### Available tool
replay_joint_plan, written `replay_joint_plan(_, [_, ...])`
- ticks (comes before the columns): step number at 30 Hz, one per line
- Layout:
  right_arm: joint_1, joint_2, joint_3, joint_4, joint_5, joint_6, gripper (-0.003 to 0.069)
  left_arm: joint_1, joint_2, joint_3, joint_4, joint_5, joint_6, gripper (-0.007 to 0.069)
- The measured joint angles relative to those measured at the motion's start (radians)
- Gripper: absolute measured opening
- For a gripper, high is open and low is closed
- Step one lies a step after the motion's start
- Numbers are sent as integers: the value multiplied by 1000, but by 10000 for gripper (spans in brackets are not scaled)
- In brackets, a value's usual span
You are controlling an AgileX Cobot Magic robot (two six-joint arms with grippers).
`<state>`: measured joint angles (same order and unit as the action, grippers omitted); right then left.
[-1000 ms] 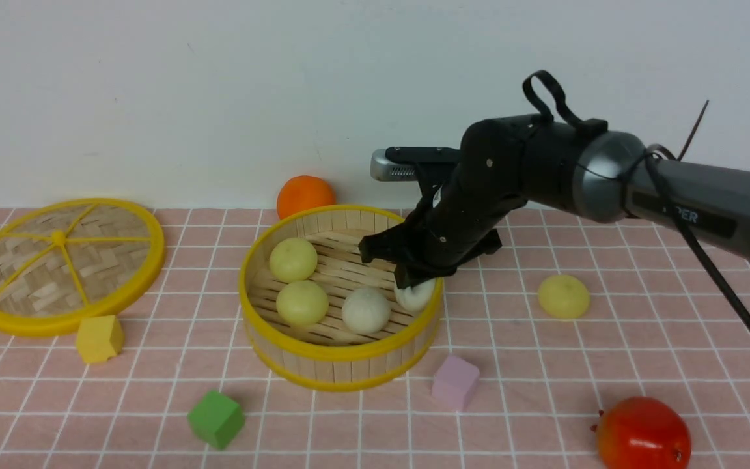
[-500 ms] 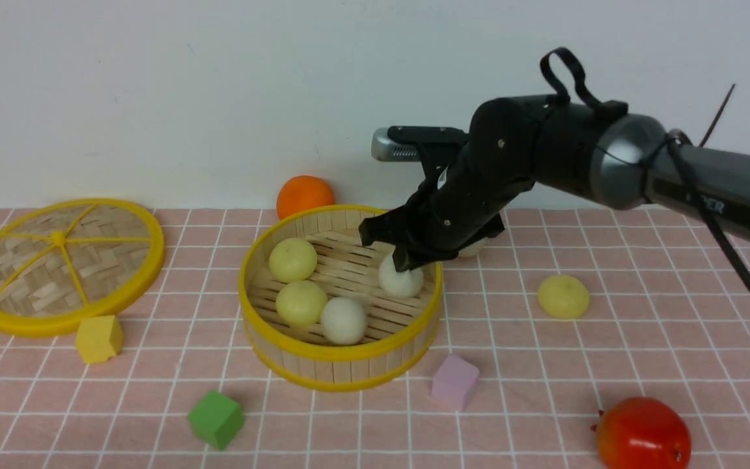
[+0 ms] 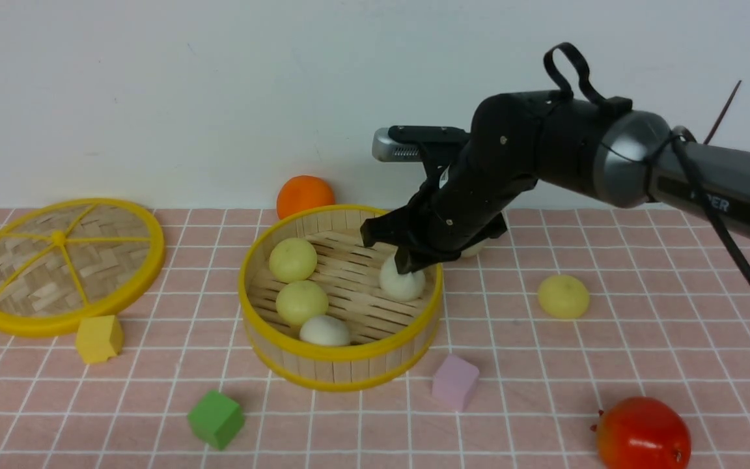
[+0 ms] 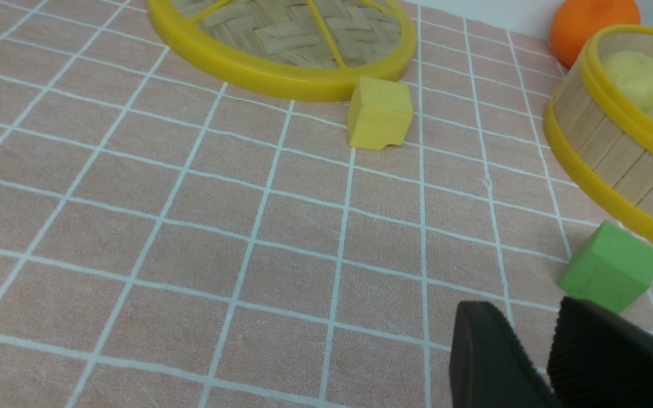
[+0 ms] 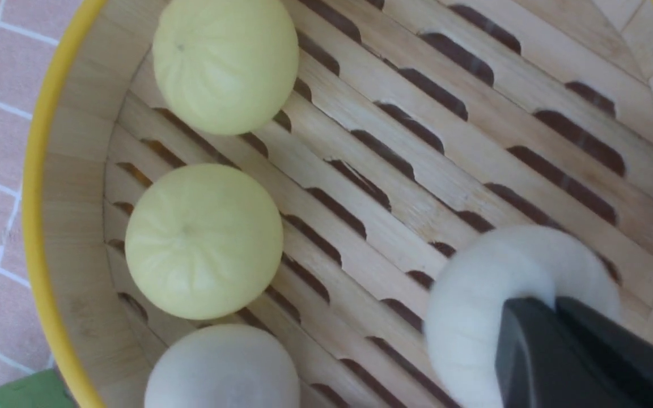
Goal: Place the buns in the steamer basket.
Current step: Use the right arm to put the steamed stuffed bun into the steamer, then use the right arm to grab a steamed stuffed bun
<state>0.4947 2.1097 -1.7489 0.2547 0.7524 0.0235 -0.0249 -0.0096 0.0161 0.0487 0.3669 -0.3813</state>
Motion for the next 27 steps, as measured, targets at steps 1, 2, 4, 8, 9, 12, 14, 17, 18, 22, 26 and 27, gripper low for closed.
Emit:
replay_joint_plan(1, [0, 8, 0, 0, 7, 2, 30, 0, 0, 0, 0, 0, 0, 226])
replay_joint_plan(2, [0, 15, 0, 2, 14, 8, 36, 0, 0, 0, 0, 0, 0, 226])
replay_joint_plan(4, [0, 23, 0, 5, 23, 18, 50, 0, 0, 0, 0, 0, 0, 226])
replay_joint_plan(8, [0, 18, 0, 8, 42, 26, 115, 0, 0, 0, 0, 0, 0, 226])
replay_joint_plan(9, [0, 6, 0, 7, 50, 26, 167, 0, 0, 0, 0, 0, 0, 226])
replay_joint_plan(12, [-8, -33, 0, -3, 67, 27, 264, 0, 0, 0, 0, 0, 0, 226])
replay_joint_plan(14, [-22, -66, 0, -24, 80, 27, 314, 0, 0, 0, 0, 0, 0, 226])
replay_joint_plan(17, [-78, -118, -2, -83, 118, 40, 363, 0, 0, 0, 0, 0, 0, 228])
replay_joint_plan(18, [-110, -127, -3, -103, 136, 55, 367, 0, 0, 0, 0, 0, 0, 231])
replay_joint_plan(22, [-212, -113, 17, -147, 173, 107, 343, 0, 0, 0, 0, 0, 0, 236])
replay_joint_plan(26, [-277, -69, 61, -152, 177, 128, 309, 0, 0, 0, 1, 0, 0, 237])
replay_joint_plan(27, [-293, -51, 68, -151, 180, 129, 302, 0, 0, 0, 4, 0, 0, 237])
